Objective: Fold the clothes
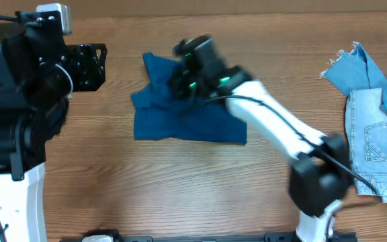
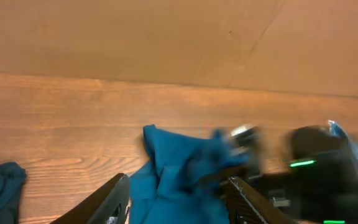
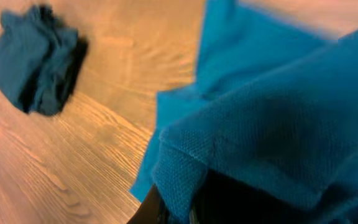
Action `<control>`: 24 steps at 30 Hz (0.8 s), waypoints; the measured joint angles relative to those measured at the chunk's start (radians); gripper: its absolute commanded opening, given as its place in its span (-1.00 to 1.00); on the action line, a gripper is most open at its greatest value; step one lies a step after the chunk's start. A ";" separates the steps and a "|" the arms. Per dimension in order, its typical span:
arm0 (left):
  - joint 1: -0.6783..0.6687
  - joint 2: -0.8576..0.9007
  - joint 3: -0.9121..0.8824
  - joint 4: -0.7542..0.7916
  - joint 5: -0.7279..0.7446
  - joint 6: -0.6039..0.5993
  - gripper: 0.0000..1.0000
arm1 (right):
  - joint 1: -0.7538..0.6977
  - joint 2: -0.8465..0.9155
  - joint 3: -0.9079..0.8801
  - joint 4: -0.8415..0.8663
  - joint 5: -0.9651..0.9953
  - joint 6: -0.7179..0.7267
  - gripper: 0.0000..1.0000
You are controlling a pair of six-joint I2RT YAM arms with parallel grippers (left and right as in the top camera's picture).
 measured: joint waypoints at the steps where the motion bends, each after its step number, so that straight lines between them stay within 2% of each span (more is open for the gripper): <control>1: 0.000 -0.016 0.000 -0.002 0.000 0.000 0.07 | 0.033 0.067 -0.001 0.062 -0.023 0.007 0.52; 3: 0.000 -0.035 0.000 -0.016 0.000 0.000 0.06 | 0.077 0.135 -0.001 0.090 -0.060 0.006 0.55; 5: 0.000 -0.039 0.000 -0.042 0.000 0.001 0.07 | 0.086 0.127 -0.003 0.094 -0.084 -0.021 0.66; 9: 0.000 -0.036 0.000 -0.058 0.000 0.010 0.12 | 0.000 -0.020 -0.003 0.010 -0.106 -0.071 0.71; 10: 0.000 -0.029 0.000 -0.071 0.000 0.011 0.09 | -0.040 -0.097 -0.003 -0.039 -0.111 -0.085 0.59; 12: 0.000 0.013 0.003 -0.116 0.001 0.015 -0.23 | -0.118 -0.221 0.007 -0.121 -0.110 -0.103 0.22; 14: -0.003 0.085 0.005 -0.169 0.027 0.040 -0.54 | -0.179 -0.259 0.016 -0.213 -0.111 -0.111 -0.21; 15: -0.011 0.124 0.005 -0.186 0.038 0.057 -0.66 | -0.196 -0.243 0.016 -0.235 -0.110 -0.112 -0.34; 17: -0.047 0.245 0.004 -0.201 0.061 0.080 -0.76 | -0.206 -0.136 0.014 -0.277 -0.110 -0.098 -0.56; 19: -0.066 0.319 0.003 -0.197 0.069 0.095 -0.77 | -0.201 -0.030 0.011 -0.293 -0.109 -0.063 -0.78; 22: -0.071 0.364 0.003 -0.192 0.072 0.099 -0.76 | -0.200 0.156 0.005 -0.298 -0.130 -0.010 -0.83; 24: -0.071 0.365 0.004 -0.189 0.072 0.106 -0.75 | -0.196 0.197 0.004 -0.298 -0.145 0.002 -0.91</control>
